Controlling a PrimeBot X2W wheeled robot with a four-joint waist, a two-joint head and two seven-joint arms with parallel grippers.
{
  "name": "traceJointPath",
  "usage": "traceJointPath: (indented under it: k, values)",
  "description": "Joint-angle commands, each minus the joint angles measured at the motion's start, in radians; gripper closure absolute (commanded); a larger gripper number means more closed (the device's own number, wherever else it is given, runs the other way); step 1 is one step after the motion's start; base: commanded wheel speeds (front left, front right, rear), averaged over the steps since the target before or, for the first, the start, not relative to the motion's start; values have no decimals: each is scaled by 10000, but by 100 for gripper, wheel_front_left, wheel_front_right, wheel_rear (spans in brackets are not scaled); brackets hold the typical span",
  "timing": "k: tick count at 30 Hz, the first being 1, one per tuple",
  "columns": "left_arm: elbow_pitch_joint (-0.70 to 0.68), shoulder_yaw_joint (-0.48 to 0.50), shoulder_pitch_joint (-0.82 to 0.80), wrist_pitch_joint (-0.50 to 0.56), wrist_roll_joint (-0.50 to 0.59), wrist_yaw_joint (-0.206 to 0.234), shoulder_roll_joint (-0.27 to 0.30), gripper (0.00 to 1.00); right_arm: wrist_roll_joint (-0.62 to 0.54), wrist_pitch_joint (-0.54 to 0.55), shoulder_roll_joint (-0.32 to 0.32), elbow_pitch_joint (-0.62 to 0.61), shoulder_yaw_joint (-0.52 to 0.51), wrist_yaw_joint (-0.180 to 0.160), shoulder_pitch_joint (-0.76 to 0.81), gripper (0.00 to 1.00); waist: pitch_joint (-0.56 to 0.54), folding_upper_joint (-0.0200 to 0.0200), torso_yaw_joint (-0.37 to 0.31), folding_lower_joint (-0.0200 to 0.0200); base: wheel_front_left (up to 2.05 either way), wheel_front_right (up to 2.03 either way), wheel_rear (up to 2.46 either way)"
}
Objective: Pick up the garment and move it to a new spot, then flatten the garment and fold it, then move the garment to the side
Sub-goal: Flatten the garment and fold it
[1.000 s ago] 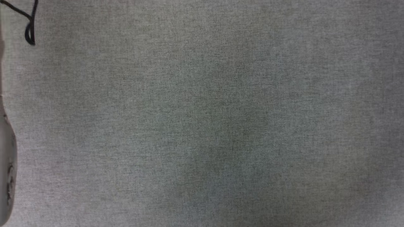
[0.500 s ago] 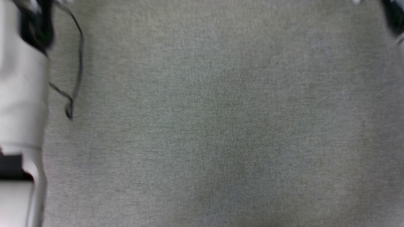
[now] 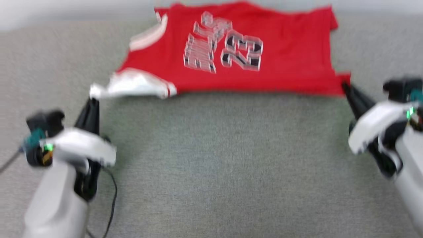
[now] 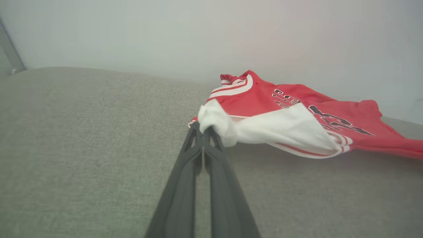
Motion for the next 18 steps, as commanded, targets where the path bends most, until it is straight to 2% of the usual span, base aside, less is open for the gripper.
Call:
traceJointPath:
  k: [1,7,10,18]
  values:
    - [-330,144,604,-48,98,102,41,100,179,51,-159,-207,-28,-14,621,100,-1149,-1,135,2,0,0,0]
    - [-1779,474,3398,-6,-14,435,200,100,521,413,-618,-1308,-193,-16,3053,100,-2317,-1,174,2,0,0,0]
    - [-2567,588,4728,377,-309,656,215,100,601,643,-729,-1916,-484,-16,4249,100,-2852,-1,153,2,0,0,0]
    - [-5172,1028,7646,1604,-782,1644,633,100,299,1561,-673,-3688,-1908,-19,7013,100,-3514,-1,103,2,0,0,0]
